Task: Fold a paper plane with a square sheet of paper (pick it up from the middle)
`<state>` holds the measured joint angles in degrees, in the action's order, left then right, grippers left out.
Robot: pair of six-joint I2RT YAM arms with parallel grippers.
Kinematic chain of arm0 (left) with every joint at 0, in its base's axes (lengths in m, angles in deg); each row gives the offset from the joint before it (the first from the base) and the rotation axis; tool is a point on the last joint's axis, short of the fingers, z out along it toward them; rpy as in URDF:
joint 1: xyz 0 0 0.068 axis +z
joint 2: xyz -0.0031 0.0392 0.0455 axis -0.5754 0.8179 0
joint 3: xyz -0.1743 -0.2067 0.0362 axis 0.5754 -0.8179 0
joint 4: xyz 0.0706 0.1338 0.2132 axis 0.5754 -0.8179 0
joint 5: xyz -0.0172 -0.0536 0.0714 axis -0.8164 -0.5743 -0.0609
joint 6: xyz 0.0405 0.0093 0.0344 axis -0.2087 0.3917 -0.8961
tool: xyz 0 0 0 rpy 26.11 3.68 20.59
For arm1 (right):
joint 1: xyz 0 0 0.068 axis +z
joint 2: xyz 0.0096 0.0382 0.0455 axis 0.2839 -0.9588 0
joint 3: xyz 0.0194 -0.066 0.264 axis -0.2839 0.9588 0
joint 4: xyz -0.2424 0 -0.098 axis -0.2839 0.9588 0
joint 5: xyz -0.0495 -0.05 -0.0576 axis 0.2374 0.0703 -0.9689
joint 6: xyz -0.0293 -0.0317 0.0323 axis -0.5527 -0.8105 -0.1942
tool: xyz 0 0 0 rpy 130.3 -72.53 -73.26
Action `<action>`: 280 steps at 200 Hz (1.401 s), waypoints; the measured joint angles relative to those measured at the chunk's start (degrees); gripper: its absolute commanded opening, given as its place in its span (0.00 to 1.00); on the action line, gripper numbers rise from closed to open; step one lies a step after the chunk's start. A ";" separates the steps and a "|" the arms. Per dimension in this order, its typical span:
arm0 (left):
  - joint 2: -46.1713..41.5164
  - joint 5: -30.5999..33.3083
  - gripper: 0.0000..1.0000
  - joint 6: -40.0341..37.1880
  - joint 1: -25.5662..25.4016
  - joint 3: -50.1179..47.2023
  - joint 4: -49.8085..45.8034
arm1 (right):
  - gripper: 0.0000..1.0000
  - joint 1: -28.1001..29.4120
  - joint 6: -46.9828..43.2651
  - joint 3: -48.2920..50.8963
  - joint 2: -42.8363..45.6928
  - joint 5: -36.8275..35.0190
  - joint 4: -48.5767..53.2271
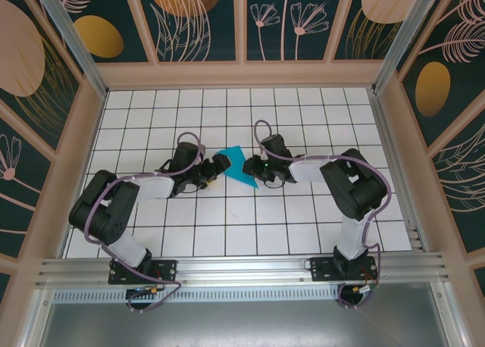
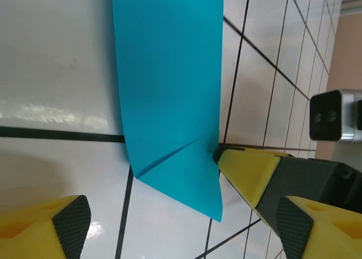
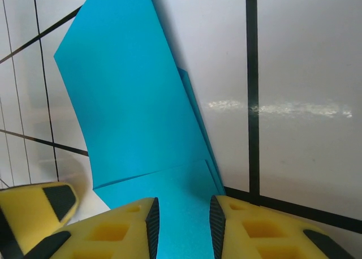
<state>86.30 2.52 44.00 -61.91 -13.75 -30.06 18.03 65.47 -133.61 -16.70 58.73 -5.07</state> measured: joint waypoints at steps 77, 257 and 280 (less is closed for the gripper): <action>3.15 -0.59 0.81 2.08 -1.42 3.10 0.00 | 0.33 -1.33 1.14 1.64 0.00 2.93 -3.06; 9.16 -3.23 0.35 4.24 -2.05 6.62 1.68 | 0.51 -2.49 -2.49 4.20 0.72 7.50 -8.41; 9.79 -3.39 0.23 4.48 -2.05 6.64 1.81 | 0.53 -2.47 -6.29 4.55 1.31 7.52 -8.59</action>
<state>96.09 -0.87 48.48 -63.96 -7.11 -28.25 15.56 59.17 -129.07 -15.38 66.25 -13.66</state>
